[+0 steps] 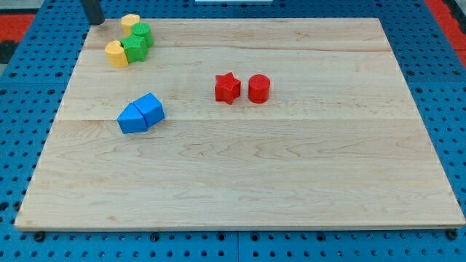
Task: Keep green circle and yellow hexagon in a diagonal line with green star
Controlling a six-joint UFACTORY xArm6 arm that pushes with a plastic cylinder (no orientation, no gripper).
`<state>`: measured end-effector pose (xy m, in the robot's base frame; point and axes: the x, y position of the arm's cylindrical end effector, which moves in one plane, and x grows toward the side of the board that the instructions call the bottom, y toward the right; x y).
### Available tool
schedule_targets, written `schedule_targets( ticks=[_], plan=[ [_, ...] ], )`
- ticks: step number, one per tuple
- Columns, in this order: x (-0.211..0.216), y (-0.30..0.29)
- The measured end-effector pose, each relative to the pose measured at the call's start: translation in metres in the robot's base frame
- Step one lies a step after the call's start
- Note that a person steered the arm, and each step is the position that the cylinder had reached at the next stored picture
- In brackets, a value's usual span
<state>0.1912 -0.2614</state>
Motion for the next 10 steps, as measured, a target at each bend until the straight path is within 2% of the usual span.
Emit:
schedule_targets(
  ticks=[1, 2, 3, 6, 8, 9, 10],
  plan=[
    [0.001, 0.056],
    [0.029, 0.1],
    [0.059, 0.128],
    [0.098, 0.224],
    [0.089, 0.222],
    [0.125, 0.214],
    [0.132, 0.205]
  ],
)
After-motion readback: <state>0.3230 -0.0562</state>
